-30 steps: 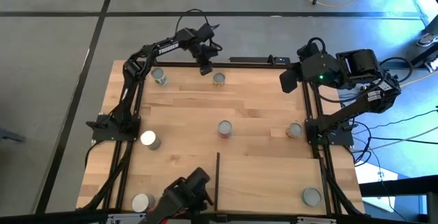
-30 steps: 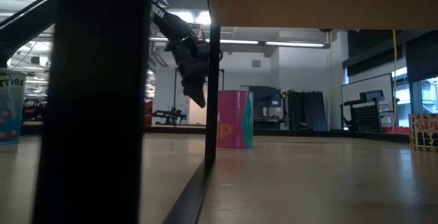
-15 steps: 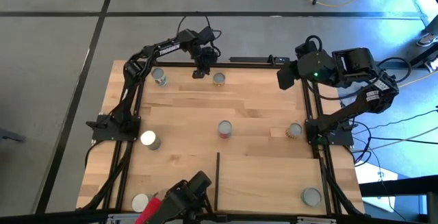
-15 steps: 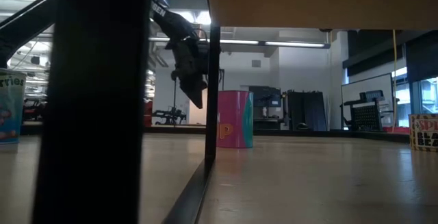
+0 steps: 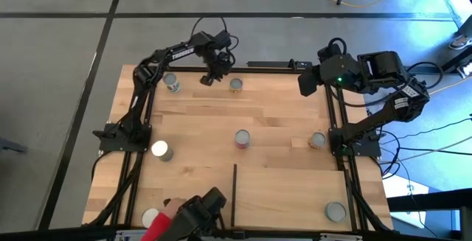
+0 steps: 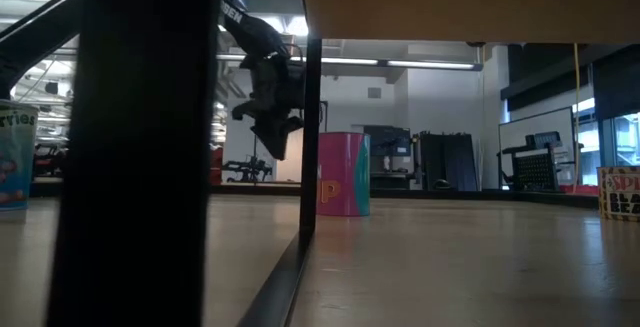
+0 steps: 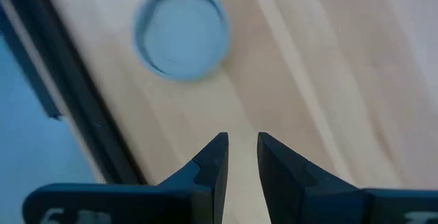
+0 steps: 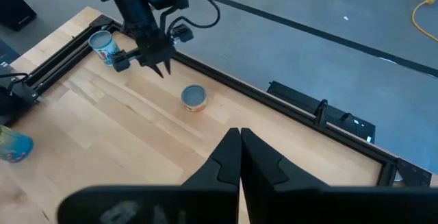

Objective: Pick and place cans onto a shelf
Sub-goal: Put the canned mushroom on the shelf

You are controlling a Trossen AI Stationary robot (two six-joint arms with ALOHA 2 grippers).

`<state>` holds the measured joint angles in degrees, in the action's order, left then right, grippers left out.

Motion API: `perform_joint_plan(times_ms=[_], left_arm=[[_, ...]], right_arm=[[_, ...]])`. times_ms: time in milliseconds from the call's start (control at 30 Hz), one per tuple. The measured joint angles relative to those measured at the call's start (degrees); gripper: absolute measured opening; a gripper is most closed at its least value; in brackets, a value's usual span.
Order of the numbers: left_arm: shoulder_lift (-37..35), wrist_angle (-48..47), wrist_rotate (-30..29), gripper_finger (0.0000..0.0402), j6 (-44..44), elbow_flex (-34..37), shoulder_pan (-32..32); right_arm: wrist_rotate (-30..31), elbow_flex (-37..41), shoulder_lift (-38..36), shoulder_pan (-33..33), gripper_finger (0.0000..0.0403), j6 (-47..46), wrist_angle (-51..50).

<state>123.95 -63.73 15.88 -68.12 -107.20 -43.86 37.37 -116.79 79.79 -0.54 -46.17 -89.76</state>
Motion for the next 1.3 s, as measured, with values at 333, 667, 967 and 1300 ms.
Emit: perform_joint_plan(times_ms=[333, 667, 967, 1300], left_arm=[[-4.18, -4.76, 5.25, 0.0072, 0.31, 0.04, -2.21], [-8.68, -4.58, 10.88, 0.0072, 2.01, 0.24, -3.06], [-7.51, -0.46, 10.21, 0.0072, -1.58, 0.33, 0.45], [-7.66, 2.03, 10.15, 0.0072, -4.5, 4.17, 0.75]], right_arm=[[-0.06, 0.0, 0.0, 0.0, 0.0005, -0.09, 0.05], [-0.05, 0.0, -0.02, 0.0, 0.0005, -1.55, 0.14], [-0.57, 0.0, -0.02, 0.0, 0.0005, -1.47, 0.14], [-1.48, 0.0, -0.04, 0.02, 0.0005, -1.15, 0.14]])
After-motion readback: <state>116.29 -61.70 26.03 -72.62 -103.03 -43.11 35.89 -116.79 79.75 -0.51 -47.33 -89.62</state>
